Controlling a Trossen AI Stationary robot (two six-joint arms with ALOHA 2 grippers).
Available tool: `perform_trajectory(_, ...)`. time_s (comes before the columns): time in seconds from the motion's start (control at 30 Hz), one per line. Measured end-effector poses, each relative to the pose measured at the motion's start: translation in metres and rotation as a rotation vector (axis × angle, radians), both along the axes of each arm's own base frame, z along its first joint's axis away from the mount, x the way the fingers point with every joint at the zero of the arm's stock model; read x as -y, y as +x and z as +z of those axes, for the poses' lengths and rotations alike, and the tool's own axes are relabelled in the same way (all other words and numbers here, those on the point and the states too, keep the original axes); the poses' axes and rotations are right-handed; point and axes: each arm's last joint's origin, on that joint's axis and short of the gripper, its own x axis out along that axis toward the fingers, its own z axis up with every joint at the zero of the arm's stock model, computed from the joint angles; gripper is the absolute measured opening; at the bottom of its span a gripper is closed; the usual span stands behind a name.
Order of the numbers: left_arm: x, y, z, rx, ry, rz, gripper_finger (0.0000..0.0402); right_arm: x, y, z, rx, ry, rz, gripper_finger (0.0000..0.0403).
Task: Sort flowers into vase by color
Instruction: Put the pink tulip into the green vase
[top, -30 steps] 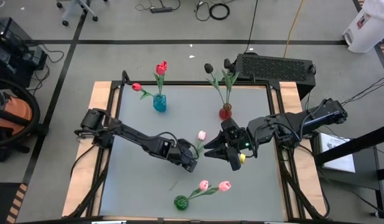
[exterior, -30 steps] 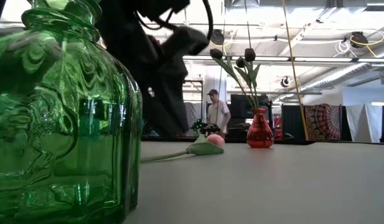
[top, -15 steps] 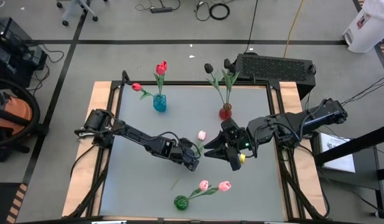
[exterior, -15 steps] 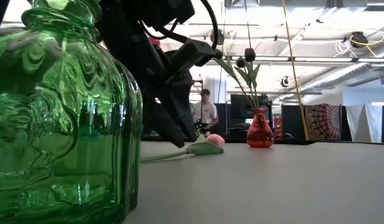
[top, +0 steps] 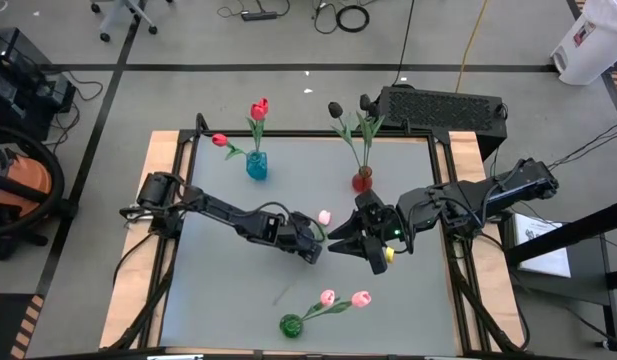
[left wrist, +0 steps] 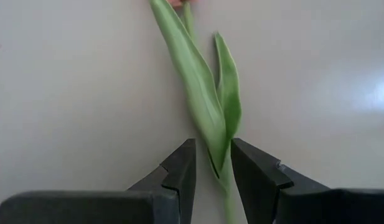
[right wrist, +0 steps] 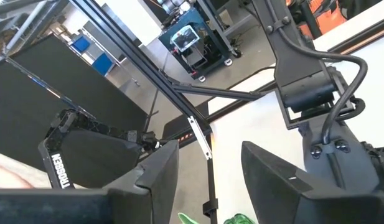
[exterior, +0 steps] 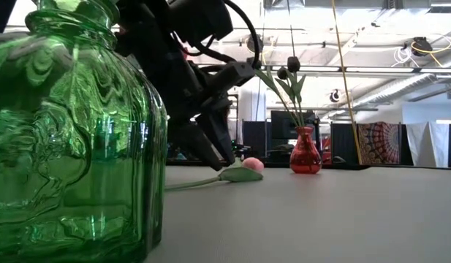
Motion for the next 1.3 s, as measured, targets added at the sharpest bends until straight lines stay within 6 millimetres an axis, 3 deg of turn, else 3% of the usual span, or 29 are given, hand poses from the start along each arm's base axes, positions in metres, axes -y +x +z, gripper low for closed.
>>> perform_trajectory(0.43,-0.003,0.01,0.014,0.023,0.018,-0.066,0.0107,0.0,0.0,0.0,0.0,0.0,0.0,0.0167)
perform_trajectory(0.8,-0.013,0.013,0.039,-0.15,0.091,-0.093,0.0107,0.0,0.0,0.0,0.0,0.0,0.0,0.0167)
perform_trajectory(1.07,0.012,0.017,0.057,-0.133,-0.005,-0.145,0.0107,0.0,0.0,0.0,0.0,0.0,0.0,0.0167)
perform_trajectory(1.3,0.016,0.02,0.066,-0.109,-0.028,-0.106,0.0107,0.0,0.0,0.0,-0.001,0.0,0.0,0.0167)
